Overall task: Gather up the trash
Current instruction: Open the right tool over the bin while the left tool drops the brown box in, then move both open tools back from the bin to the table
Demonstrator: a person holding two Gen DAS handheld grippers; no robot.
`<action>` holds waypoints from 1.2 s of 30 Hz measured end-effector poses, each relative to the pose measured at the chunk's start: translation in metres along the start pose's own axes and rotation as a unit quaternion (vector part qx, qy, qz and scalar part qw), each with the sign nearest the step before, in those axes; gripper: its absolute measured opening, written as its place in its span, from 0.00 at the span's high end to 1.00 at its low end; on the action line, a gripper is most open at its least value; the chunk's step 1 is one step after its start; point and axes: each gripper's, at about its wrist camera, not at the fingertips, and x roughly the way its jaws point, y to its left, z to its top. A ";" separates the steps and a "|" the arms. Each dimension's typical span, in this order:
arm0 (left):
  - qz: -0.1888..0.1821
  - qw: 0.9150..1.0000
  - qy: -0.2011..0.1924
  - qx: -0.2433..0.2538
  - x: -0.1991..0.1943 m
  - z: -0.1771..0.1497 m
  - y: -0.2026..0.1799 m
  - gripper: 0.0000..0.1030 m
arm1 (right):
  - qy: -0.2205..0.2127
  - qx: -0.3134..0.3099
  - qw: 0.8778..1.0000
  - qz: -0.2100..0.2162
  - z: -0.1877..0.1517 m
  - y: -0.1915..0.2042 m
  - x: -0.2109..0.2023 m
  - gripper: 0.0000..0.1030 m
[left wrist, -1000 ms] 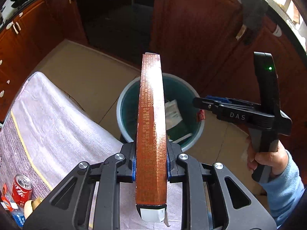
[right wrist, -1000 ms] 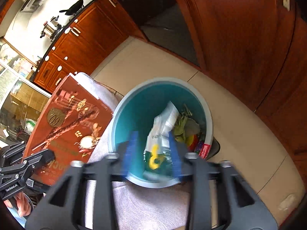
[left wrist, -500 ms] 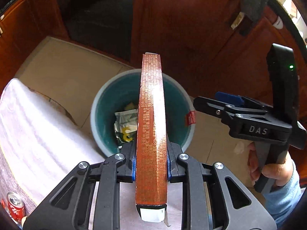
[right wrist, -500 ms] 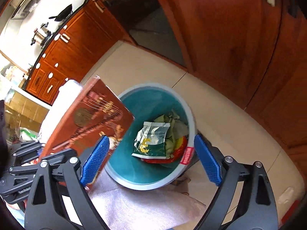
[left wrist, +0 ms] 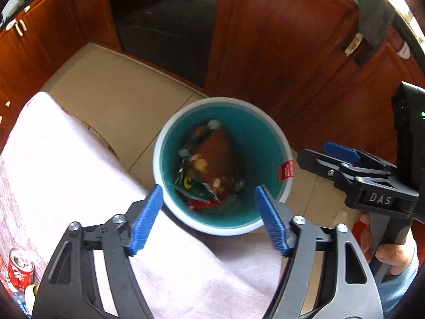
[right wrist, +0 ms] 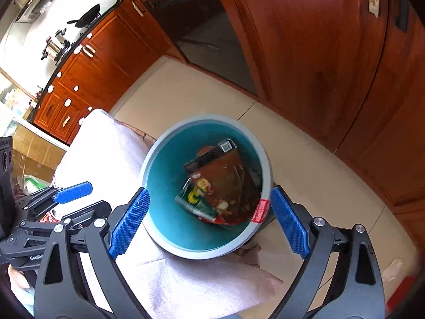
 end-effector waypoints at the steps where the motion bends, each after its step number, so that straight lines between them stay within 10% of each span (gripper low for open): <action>1: 0.004 1.000 -0.001 -0.001 -0.004 -0.003 -0.006 0.22 | 0.004 -0.002 1.000 -0.001 -0.001 0.002 0.002 0.13; 5: 0.007 1.000 -0.005 -0.012 -0.008 -0.010 -0.007 0.09 | 0.018 -0.008 1.000 -0.004 -0.004 0.009 0.006 0.13; 36: 0.046 0.990 -0.051 -0.120 -0.119 -0.174 0.109 0.06 | 0.050 -0.123 0.991 0.031 -0.071 0.155 0.003 0.13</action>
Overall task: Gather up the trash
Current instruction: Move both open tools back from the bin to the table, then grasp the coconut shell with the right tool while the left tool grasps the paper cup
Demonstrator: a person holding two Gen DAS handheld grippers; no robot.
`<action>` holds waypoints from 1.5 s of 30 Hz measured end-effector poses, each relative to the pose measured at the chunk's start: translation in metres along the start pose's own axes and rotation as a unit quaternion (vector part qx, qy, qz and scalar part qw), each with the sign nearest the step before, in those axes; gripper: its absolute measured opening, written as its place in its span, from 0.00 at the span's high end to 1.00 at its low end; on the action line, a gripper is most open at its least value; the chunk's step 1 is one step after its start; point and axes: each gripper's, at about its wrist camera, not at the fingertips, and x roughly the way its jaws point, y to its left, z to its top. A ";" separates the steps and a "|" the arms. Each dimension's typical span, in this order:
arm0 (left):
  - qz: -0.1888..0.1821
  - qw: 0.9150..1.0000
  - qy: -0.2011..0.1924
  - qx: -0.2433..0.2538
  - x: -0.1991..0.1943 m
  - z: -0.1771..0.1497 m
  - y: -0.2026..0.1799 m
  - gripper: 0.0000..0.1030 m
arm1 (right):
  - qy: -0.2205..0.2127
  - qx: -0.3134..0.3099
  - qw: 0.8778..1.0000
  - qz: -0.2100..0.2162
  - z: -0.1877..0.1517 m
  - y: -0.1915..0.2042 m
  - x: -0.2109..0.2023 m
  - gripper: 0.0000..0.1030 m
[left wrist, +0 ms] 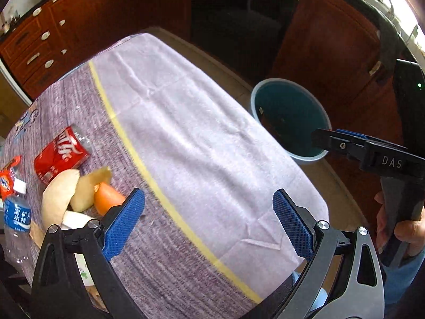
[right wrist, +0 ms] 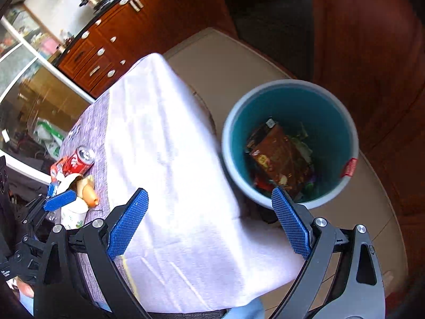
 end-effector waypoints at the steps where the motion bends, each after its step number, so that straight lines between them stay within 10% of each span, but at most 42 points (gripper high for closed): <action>1: 0.003 1.000 -0.004 -0.005 -0.006 -0.006 0.009 0.06 | 0.002 -0.008 1.000 0.001 -0.001 0.009 0.002 0.13; 19: 0.042 0.988 -0.007 -0.150 -0.046 -0.091 0.163 0.04 | 0.059 -0.123 0.990 0.029 -0.025 0.146 0.045 0.13; 39: 0.011 0.992 0.031 -0.126 0.002 -0.103 0.169 0.04 | 0.093 -0.175 0.980 0.020 -0.021 0.201 0.085 0.13; 45: -0.001 0.990 0.034 -0.137 0.006 -0.107 0.179 0.04 | 0.104 -0.145 0.981 0.076 -0.011 0.216 0.086 0.13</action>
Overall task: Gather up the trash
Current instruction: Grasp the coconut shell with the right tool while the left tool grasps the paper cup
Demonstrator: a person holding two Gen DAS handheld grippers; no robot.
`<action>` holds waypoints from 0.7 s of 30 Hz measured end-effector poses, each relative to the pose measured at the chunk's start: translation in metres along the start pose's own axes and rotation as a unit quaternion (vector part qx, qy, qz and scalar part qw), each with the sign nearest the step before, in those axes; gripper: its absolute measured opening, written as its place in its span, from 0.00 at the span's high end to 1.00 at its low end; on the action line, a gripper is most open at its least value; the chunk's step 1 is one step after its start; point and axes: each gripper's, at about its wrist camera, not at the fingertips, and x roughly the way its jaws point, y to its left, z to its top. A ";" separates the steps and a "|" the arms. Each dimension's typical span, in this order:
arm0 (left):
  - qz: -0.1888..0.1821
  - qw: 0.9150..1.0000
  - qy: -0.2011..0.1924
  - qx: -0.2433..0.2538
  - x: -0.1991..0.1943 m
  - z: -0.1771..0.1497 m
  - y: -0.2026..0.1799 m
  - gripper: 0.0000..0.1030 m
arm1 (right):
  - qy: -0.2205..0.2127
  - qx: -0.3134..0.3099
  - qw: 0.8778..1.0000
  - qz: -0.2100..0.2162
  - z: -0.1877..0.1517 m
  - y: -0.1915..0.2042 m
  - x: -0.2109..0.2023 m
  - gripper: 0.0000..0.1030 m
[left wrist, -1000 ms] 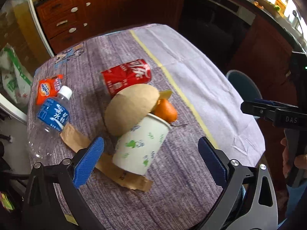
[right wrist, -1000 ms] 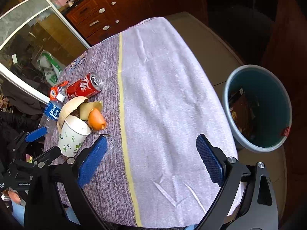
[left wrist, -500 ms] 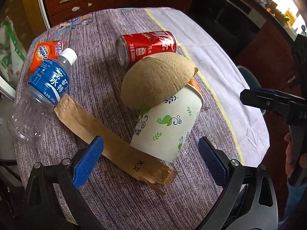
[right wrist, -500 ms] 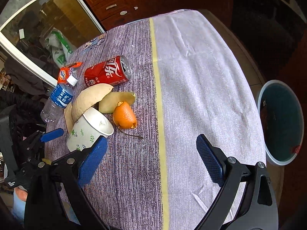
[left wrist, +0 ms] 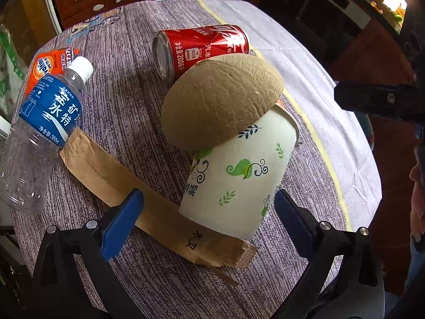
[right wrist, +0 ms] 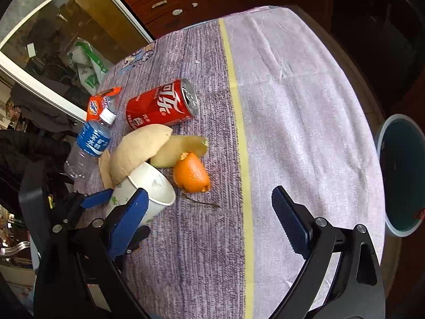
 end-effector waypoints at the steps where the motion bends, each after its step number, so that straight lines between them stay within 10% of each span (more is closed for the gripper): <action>1: -0.004 1.000 0.000 -0.004 0.000 0.000 0.003 0.04 | 0.001 0.001 1.000 0.014 0.003 0.005 0.002 0.13; 14: -0.069 0.997 -0.028 -0.010 -0.010 -0.001 0.032 0.04 | 0.021 -0.014 0.997 0.078 0.019 0.059 0.052 0.14; 21: -0.099 0.994 -0.045 -0.029 -0.020 -0.006 0.056 0.05 | 0.012 -0.003 0.993 0.118 0.020 0.064 0.059 0.61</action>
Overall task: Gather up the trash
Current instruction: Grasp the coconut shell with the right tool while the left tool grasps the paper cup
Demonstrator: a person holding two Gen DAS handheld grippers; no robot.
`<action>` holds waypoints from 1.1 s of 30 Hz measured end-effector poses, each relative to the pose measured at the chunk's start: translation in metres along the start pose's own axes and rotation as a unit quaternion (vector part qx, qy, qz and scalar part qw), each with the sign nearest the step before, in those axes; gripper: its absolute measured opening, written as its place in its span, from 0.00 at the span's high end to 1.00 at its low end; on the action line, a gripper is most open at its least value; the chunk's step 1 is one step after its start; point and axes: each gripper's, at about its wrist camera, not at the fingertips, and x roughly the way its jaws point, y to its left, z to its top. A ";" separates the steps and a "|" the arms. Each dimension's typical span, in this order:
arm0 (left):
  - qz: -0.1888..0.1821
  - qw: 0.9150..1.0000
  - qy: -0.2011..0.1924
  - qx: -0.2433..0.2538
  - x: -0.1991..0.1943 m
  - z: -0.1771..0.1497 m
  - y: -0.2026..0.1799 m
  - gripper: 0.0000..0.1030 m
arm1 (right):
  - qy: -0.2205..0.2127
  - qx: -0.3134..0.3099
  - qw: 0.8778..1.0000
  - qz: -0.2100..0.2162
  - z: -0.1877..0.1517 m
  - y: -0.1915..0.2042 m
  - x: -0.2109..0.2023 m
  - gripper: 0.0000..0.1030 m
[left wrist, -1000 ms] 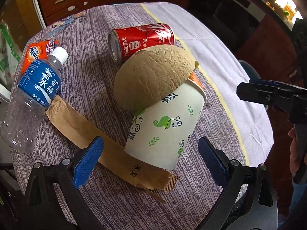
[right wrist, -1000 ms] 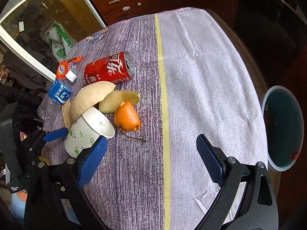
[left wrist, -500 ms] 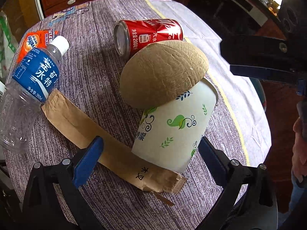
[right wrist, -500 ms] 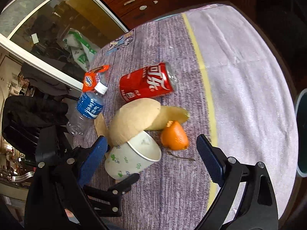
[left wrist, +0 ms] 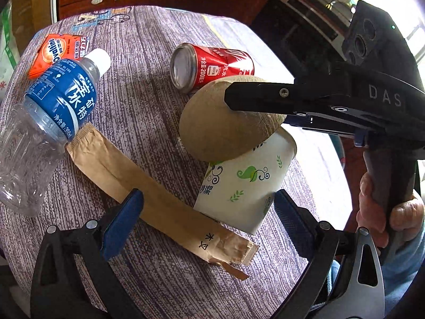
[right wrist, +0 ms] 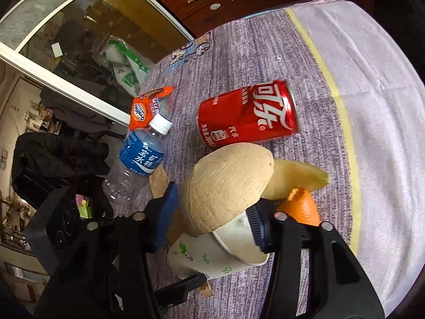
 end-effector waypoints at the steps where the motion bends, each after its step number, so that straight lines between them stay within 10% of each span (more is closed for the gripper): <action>1: -0.002 1.000 0.001 0.002 -0.001 0.000 0.001 0.05 | -0.001 -0.001 1.000 0.008 -0.001 0.001 -0.001 0.66; 7: -0.008 1.000 0.002 0.022 0.000 -0.002 -0.016 0.05 | -0.014 -0.018 0.999 0.033 -0.005 0.018 -0.014 0.93; 14: -0.001 1.000 0.005 0.019 0.001 -0.003 -0.020 0.05 | -0.040 -0.037 0.998 0.034 -0.008 0.029 -0.049 0.93; 27: 0.047 0.982 0.047 0.176 0.042 0.003 -0.078 0.05 | -0.099 -0.009 0.995 0.007 -0.020 -0.009 -0.116 0.93; 33: 0.072 0.979 0.047 0.187 0.046 -0.010 -0.093 0.35 | -0.094 0.024 0.995 -0.008 -0.036 -0.046 -0.123 0.93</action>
